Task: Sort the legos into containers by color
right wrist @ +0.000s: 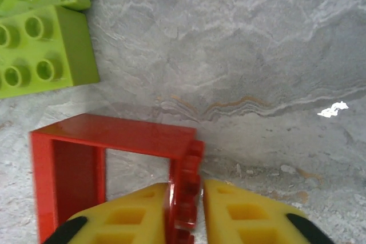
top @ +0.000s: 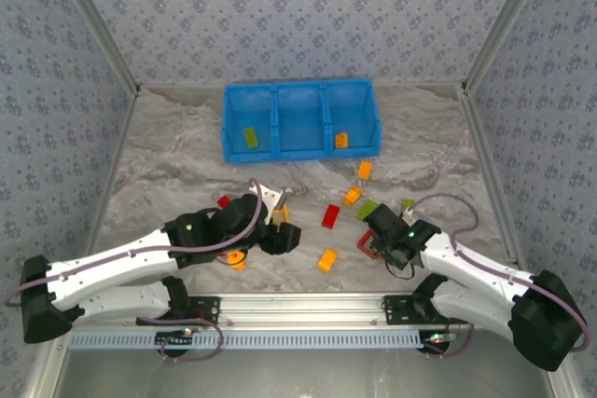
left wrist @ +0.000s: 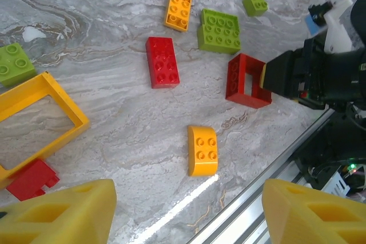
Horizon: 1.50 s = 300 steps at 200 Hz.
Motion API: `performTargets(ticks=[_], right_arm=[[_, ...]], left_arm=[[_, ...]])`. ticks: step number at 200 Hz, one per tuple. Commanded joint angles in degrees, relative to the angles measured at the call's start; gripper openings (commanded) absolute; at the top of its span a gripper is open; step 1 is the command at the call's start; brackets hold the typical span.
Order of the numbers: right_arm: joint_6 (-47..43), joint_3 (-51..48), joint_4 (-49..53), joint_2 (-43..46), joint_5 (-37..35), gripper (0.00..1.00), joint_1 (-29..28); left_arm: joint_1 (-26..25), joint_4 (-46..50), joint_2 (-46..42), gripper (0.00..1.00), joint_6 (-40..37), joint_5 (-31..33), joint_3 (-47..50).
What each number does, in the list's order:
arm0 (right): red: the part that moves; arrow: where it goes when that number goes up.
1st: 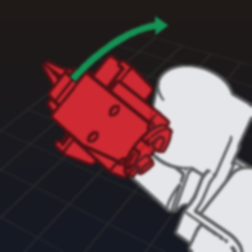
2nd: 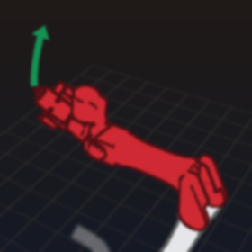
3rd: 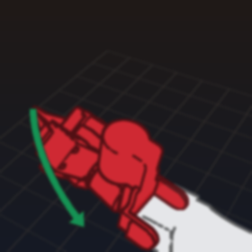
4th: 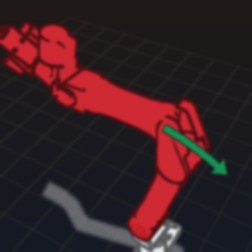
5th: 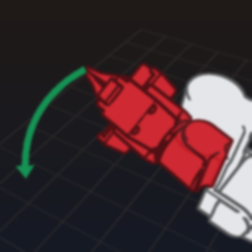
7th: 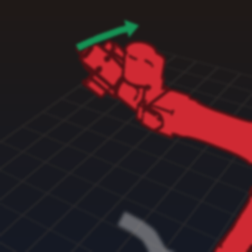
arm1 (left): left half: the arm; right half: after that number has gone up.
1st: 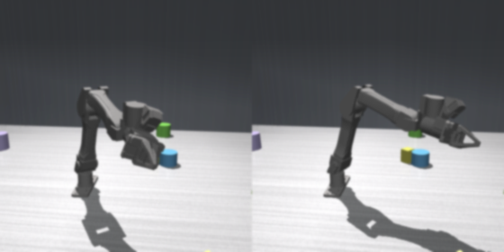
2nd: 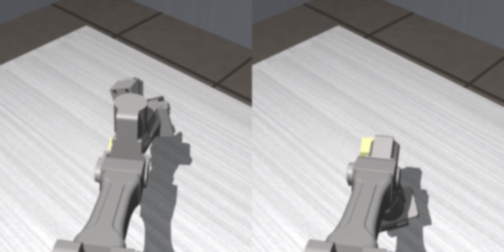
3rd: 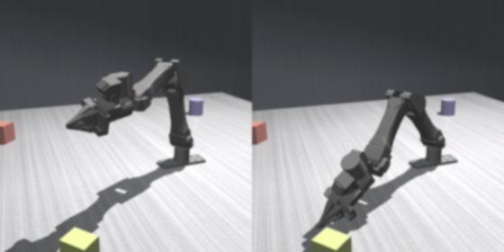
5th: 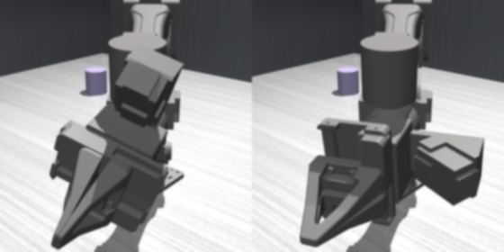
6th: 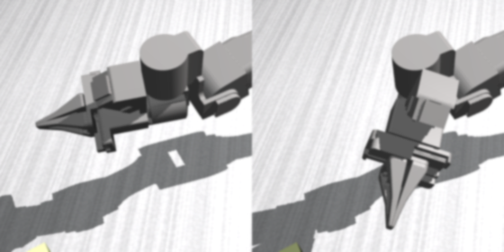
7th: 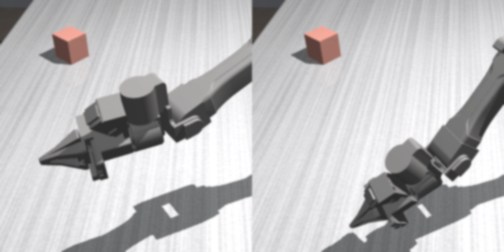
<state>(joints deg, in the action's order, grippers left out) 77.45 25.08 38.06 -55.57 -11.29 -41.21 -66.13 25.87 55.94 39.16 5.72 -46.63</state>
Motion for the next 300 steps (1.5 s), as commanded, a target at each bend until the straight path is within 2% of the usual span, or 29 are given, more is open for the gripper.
performTargets(ticks=[1, 24, 44, 63, 88, 107, 124, 150, 183, 221, 279, 300], right_arm=[[1.39, -0.7, -0.34, -0.27, 0.09, 0.15, 0.36], [0.46, 1.55, 2.49, 0.68, -3.04, 0.0, -0.68], [-4.11, 8.85, 7.05, 0.86, -9.79, 0.0, -4.02], [-13.97, 19.78, 6.27, -4.53, -13.15, 0.0, -6.02], [-28.05, 37.2, 3.91, -19.66, -11.9, 0.0, -5.42], [-36.95, 50.16, 0.82, -31.67, -8.06, 0.0, -2.13], [-42.47, 60.88, -0.65, -41.63, -3.46, 0.0, 1.45], [-49.89, 79.54, 2.06, -56.84, -1.94, 0.0, 4.49], [-52.76, 99.77, 8.1, -74.45, 0.02, 0.0, 7.89], [-54.58, 108.97, 6.51, -83.41, 2.0, 0.0, 9.65], [-54.62, 112.92, 4.43, -90.01, 3.27, 0.0, 9.95], [-54.26, 113.16, 3.93, -90.75, 4.04, 0.09, 10.11]], left_arm=[[-0.41, -1.97, -1.4, 0.68, 1.27, 2.07, -0.16], [-0.48, -1.49, -2.63, 0.68, 1.33, 3.44, -0.84], [-0.49, 0.65, -4.76, 0.68, 1.6, 7.43, -2.51], [-0.5, 3.25, -7.05, 0.68, 2.59, 13.82, -4.48], [-0.41, 5.67, -7.89, 0.7, 3.29, 22.07, -7.36], [0.26, 8.43, -5.75, 0.71, 3.86, 27.02, -11.17], [1.77, 10.02, -3.31, 0.71, 4.27, 28.73, -14.25], [3.4, 9.54, 0.02, 0.71, 3.98, 28.74, -16.84], [4.82, 8.65, 3.15, 0.71, 4.18, 29.52, -18.66], [5.04, 8.15, 6.17, 0.71, 3.08, 31.46, -21.14], [5.22, 10.25, 7.78, 0.7, 3.9, 31.2, -21.41], [5.23, 13.42, 8.06, 0.7, 6.25, 32.37, -20.92]])
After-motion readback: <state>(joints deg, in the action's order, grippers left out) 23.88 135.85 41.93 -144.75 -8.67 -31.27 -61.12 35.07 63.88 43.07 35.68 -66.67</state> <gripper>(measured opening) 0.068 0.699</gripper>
